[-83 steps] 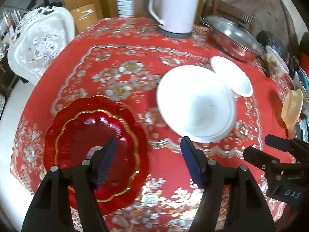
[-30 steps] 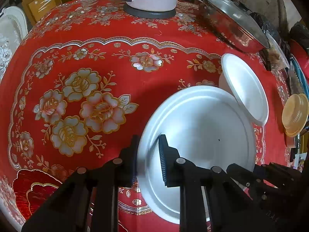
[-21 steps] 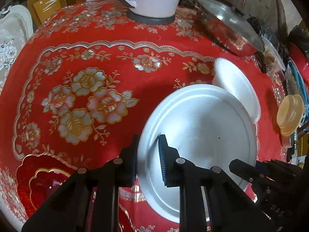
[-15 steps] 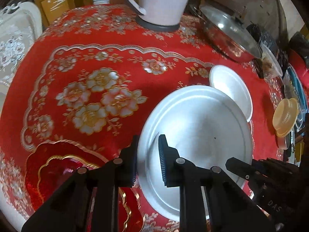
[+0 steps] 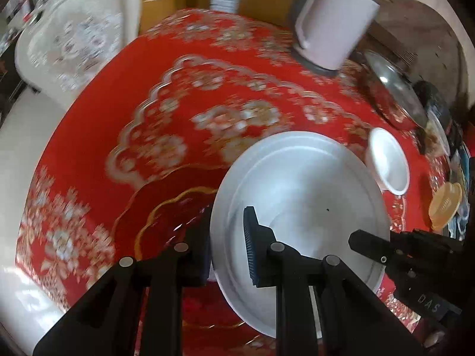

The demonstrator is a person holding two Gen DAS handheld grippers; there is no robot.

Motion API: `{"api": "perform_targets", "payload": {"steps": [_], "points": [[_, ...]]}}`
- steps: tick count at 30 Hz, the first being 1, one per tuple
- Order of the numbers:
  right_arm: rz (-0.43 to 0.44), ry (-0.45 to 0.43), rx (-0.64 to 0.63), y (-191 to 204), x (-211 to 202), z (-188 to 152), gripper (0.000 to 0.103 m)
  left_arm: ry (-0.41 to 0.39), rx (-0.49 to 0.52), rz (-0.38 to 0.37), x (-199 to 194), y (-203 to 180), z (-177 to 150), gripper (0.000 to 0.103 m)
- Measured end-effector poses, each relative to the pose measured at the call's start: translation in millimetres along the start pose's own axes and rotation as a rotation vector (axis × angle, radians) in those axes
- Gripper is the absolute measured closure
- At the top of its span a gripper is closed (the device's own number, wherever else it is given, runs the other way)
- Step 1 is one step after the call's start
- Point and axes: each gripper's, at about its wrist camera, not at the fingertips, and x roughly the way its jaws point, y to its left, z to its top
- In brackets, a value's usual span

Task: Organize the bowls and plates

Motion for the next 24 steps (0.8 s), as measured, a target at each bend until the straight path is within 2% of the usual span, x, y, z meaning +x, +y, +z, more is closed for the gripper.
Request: {"api": "perform_targets", "payload": {"steps": [7,12,17,24], "points": [[-0.027,0.085,-0.108,38,41,0,0.082,0.025,-0.094,0.065,12,41,-29,0.086],[-0.058,0.131,-0.145,47,66,-5,0.082,0.059,-0.145,0.061,27,58,-44,0.086],[-0.075,0.15,-0.165,52,76,-8,0.082,0.045,-0.148,0.075,29,61,-48,0.086],[-0.066,0.171,-0.18,55,78,-8,0.064,0.014,-0.109,0.109,27,56,-47,0.084]]}}
